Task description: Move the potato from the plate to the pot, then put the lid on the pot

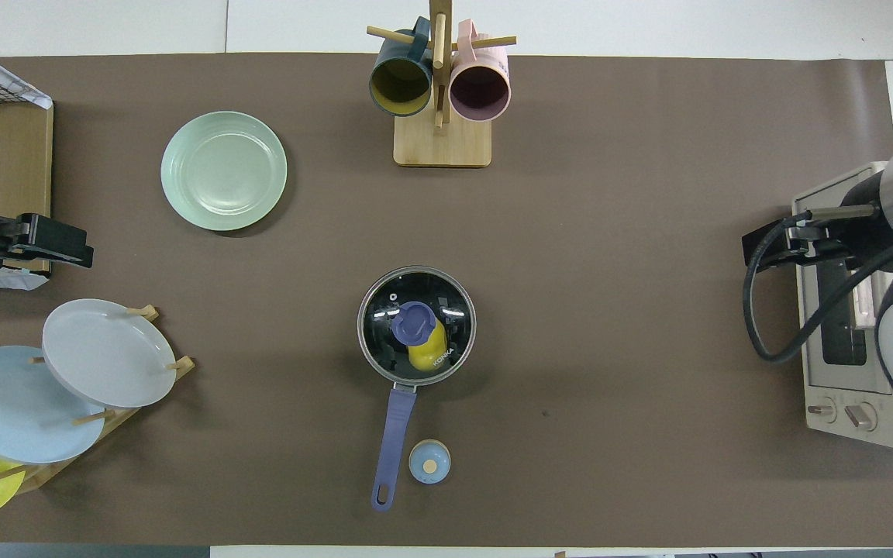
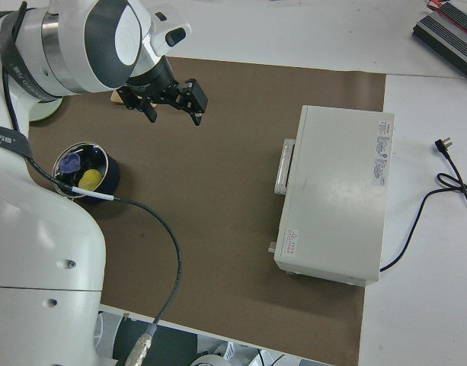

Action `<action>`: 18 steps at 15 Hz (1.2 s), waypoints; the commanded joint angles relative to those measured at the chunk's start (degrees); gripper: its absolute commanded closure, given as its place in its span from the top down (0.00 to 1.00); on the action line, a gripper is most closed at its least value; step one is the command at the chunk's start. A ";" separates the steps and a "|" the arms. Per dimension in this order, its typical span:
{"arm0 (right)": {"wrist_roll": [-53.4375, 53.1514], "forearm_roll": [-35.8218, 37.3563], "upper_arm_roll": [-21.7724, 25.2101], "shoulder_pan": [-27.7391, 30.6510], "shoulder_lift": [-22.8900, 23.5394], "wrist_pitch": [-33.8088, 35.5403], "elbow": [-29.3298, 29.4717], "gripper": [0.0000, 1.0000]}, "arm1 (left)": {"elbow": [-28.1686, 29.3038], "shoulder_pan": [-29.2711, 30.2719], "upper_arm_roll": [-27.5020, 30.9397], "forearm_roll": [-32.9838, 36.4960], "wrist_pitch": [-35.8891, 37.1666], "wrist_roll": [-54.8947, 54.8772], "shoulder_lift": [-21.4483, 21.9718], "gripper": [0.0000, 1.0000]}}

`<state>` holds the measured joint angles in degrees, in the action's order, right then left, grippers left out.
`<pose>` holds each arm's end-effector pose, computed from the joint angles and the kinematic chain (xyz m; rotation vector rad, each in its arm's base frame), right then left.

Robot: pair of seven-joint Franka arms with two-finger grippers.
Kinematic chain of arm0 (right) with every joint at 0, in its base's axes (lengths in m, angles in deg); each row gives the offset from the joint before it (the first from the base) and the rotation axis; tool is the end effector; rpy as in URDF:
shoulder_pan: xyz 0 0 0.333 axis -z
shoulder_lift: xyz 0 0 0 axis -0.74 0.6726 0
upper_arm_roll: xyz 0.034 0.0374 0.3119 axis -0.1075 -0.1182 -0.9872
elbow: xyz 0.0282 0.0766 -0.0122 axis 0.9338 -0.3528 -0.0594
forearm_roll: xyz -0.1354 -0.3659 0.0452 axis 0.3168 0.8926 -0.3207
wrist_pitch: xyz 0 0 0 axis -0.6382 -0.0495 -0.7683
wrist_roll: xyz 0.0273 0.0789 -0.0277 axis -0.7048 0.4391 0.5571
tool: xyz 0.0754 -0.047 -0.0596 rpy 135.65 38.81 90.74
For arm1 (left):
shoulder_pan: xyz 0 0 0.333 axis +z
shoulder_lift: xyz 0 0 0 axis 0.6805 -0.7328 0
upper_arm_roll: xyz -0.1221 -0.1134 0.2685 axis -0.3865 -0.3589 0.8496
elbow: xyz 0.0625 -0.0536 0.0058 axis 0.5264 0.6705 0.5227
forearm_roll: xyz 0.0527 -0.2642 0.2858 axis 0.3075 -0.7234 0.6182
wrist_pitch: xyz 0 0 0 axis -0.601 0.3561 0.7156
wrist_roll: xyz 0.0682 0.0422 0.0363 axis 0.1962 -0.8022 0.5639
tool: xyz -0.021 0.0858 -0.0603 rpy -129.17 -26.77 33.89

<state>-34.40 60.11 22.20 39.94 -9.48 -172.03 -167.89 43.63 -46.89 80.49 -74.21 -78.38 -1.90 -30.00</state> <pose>0.5356 0.0649 0.6321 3.0872 -0.0127 -0.1306 0.5352 -0.0582 0.6220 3.1168 -0.1280 -0.0904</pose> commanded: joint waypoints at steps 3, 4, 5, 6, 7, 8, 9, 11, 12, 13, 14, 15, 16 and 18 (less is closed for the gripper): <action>1.28 -0.20 -0.56 1.29 -1.13 -1.68 -1.66 1.00 | 1.64 0.32 -0.25 -0.74 0.58 0.73 1.69 1.00; 1.28 -0.20 -0.56 1.47 -1.04 -1.60 -1.65 1.00 | 1.64 0.41 -0.25 -0.74 0.58 0.64 1.69 1.00; 1.28 -0.11 -0.47 1.56 -1.04 -1.60 -1.65 1.00 | 1.64 0.41 -0.25 -0.74 0.49 0.64 1.77 1.00; 1.37 -0.11 -0.55 1.82 -1.04 -1.60 -1.65 1.00 | 1.64 0.50 -0.25 -0.74 0.40 0.64 1.77 1.00; 1.37 -0.11 -0.56 2.43 -1.04 -1.42 -1.48 1.00 | 1.64 0.50 -0.25 -0.74 0.14 0.64 1.77 1.00; 1.45 -0.11 -0.56 2.70 -0.95 -1.51 -1.48 1.00 | 1.64 0.50 -0.25 -0.83 0.05 0.64 1.77 1.00; 1.54 -0.11 -0.56 2.96 -0.95 -1.59 -1.48 1.00 | 1.64 0.41 -0.25 -0.92 0.05 1.08 1.77 1.00; 1.63 1.03 -0.56 3.23 -0.86 -1.25 -1.30 1.00 | 1.73 0.41 -0.34 -1.27 -0.04 1.34 1.77 1.00; 1.63 1.04 -0.64 3.14 -0.86 -1.07 -1.22 1.00 | 1.73 0.41 -0.25 -1.27 -0.04 1.34 1.77 1.00; 1.63 0.69 -0.73 3.14 -0.77 -1.07 -0.95 1.00 | 1.73 0.32 -0.25 -1.27 -0.04 1.34 1.77 1.00; 1.63 0.07 -0.82 3.14 -0.77 -1.07 -0.86 1.00 | 1.73 0.32 -0.25 -1.27 -0.04 1.34 1.77 1.00; 1.63 -0.54 -0.82 3.05 -0.77 -1.07 -0.86 1.00 | 1.73 0.32 -0.25 -1.27 -0.04 1.34 1.77 1.00; 1.54 -1.07 -0.82 2.96 -0.77 -1.07 -0.78 1.00 | 1.73 0.32 -0.25 -1.27 -0.04 1.34 1.77 1.00; 1.54 -1.16 -0.91 2.88 -0.77 -1.07 -0.78 1.00 | 1.73 0.41 -0.25 -1.27 -0.12 1.34 1.77 1.00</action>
<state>-34.22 60.07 21.74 42.12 -9.48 -172.51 -168.07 43.70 -46.89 80.49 -74.62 -78.27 -1.26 -29.71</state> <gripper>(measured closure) 0.000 0.000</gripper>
